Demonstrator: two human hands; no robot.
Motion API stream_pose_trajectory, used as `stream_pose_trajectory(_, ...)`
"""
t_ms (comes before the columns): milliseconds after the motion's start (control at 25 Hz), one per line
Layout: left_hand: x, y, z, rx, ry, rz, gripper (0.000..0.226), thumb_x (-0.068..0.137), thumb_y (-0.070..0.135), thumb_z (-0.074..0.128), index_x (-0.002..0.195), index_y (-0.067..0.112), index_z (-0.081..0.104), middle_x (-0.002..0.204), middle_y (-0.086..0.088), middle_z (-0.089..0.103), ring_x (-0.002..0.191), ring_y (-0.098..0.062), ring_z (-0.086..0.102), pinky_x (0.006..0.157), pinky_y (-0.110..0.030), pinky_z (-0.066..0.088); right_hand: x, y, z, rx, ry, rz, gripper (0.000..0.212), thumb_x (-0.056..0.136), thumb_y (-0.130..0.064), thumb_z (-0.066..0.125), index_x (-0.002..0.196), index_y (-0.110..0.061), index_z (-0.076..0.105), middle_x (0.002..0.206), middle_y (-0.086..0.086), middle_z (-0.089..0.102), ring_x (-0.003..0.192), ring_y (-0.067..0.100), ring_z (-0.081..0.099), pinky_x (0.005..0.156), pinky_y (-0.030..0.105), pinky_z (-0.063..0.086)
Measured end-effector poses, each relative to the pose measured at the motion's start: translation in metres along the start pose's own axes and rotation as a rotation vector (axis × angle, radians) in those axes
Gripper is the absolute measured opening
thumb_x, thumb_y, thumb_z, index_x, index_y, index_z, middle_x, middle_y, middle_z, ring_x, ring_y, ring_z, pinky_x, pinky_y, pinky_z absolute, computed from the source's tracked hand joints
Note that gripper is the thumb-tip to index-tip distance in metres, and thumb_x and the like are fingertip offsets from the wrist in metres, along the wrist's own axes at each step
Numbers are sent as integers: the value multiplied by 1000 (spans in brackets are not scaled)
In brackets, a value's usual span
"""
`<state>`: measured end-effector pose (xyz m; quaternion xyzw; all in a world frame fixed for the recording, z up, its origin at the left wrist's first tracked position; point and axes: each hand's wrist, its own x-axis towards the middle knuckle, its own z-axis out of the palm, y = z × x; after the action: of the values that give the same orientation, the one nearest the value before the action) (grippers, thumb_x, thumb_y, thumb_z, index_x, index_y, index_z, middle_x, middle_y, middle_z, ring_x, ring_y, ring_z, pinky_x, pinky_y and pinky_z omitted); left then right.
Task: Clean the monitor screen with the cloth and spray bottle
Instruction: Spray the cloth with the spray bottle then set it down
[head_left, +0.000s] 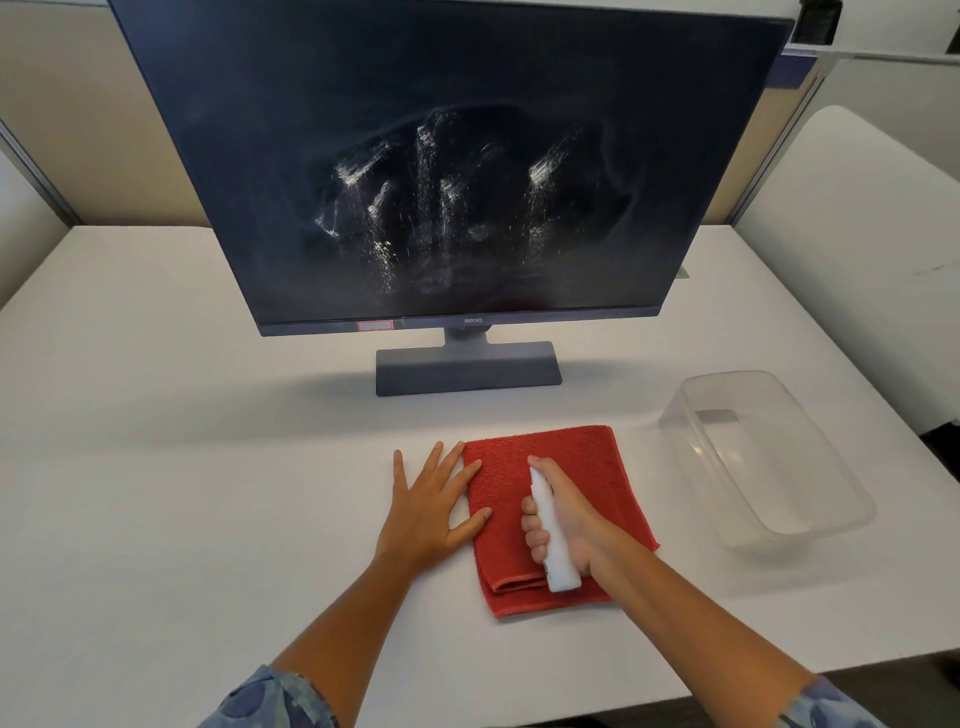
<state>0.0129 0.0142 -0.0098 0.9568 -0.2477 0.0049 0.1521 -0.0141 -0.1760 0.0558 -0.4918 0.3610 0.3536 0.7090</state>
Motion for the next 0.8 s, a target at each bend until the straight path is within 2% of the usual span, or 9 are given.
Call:
stream_pose_trajectory(240, 1, -1, 1, -10, 9, -1, 67, 85, 68, 23, 141, 31, 31, 154, 0, 25, 144, -22, 14, 112, -58, -11, 8, -12, 4, 45, 32, -9, 48, 74, -55, 48, 48, -16, 39, 41, 0, 39, 30, 14, 32, 38, 14, 30)
stream_pose_trajectory(360, 1, 0, 1, -14, 12, 2, 67, 85, 68, 23, 141, 31, 32, 154, 0, 25, 144, -23, 14, 112, -59, -10, 8, -12, -1, 111, 21, 10, 48, 76, -55, 49, 49, -16, 40, 40, 0, 42, 29, 13, 35, 37, 13, 32)
stream_pose_trajectory(600, 2, 0, 1, -22, 9, 3, 68, 85, 68, 23, 141, 30, 31, 154, -1, 25, 144, -23, 15, 112, -60, -9, -1, 5, -10, 160, -220, 126, 58, 72, -67, 58, 56, -13, 49, 47, 3, 50, 34, 13, 45, 36, 17, 40)
stream_pose_trajectory(680, 2, 0, 1, -16, 5, 1, 68, 85, 68, 23, 141, 31, 31, 154, 0, 25, 144, -23, 14, 112, -60, -9, -4, 12, -8, 141, -267, 92, 49, 73, -57, 67, 65, -10, 54, 60, 7, 54, 44, 17, 53, 41, 21, 46)
stream_pose_trajectory(800, 2, 0, 1, -6, -7, -7, 68, 84, 69, 19, 142, 32, 28, 155, 1, 22, 144, -22, 11, 112, -58, -13, -6, 18, -3, 194, -245, -29, 33, 67, -25, 80, 82, -5, 59, 69, 11, 58, 59, 21, 62, 50, 30, 56)
